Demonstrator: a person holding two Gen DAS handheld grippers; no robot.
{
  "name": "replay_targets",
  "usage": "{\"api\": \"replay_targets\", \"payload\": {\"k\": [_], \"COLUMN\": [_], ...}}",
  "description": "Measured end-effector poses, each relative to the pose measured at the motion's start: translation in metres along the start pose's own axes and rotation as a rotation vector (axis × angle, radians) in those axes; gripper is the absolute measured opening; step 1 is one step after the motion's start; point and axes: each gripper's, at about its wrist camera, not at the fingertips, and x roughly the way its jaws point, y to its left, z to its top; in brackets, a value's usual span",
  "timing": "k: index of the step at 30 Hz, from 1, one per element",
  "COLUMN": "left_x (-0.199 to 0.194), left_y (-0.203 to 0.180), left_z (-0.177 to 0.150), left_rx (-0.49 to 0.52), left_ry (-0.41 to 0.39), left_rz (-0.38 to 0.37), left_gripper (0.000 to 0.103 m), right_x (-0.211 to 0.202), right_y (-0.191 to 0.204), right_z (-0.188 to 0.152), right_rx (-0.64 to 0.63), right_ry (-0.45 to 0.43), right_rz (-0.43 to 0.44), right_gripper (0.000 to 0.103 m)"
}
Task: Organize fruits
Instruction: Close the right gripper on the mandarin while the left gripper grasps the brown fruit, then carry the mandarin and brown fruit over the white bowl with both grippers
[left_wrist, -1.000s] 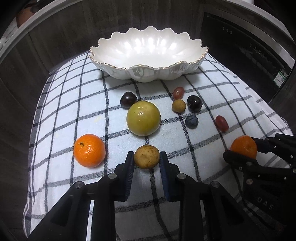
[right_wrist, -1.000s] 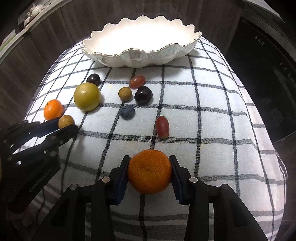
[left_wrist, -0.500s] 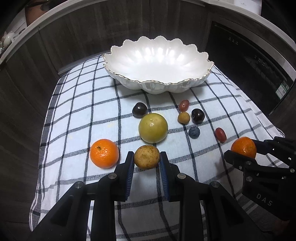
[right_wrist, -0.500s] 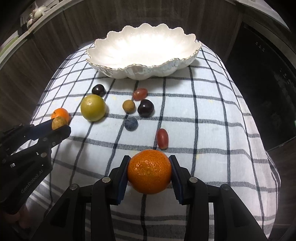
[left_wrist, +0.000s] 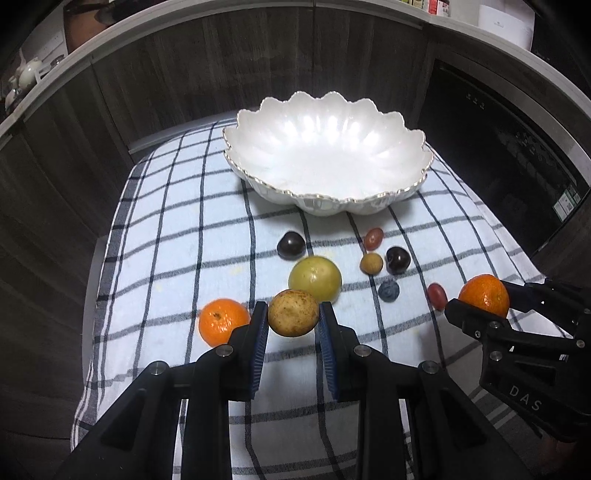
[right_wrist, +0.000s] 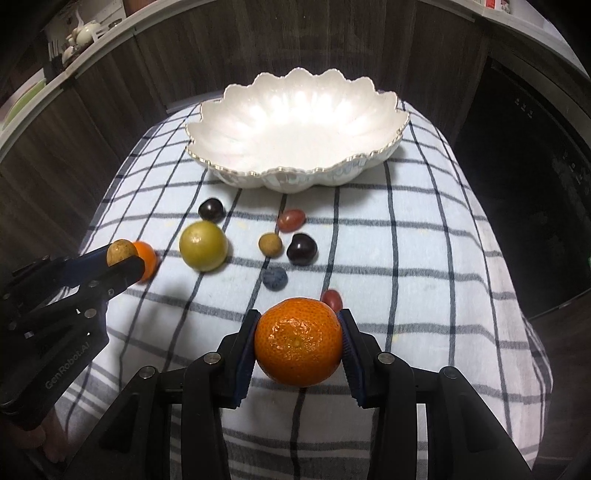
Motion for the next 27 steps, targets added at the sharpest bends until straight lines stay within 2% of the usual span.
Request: {"api": "replay_targets", "payload": {"k": [10, 27], "left_x": [-0.007, 0.001], "left_y": [-0.002, 0.001], "left_z": [0.025, 0.088], "left_rx": [-0.007, -0.037], "left_ry": [-0.034, -0.079], "left_rz": [0.002, -0.015], "left_gripper": [0.028, 0.028], "right_x": [-0.009, -0.010], "right_y": [-0.013, -0.033], "right_z": [0.029, 0.096], "right_rx": [0.001, -0.017], "right_ry": [-0.050, -0.129], "right_rz": [-0.013, -0.046], "right_gripper": [0.043, 0.043]}}
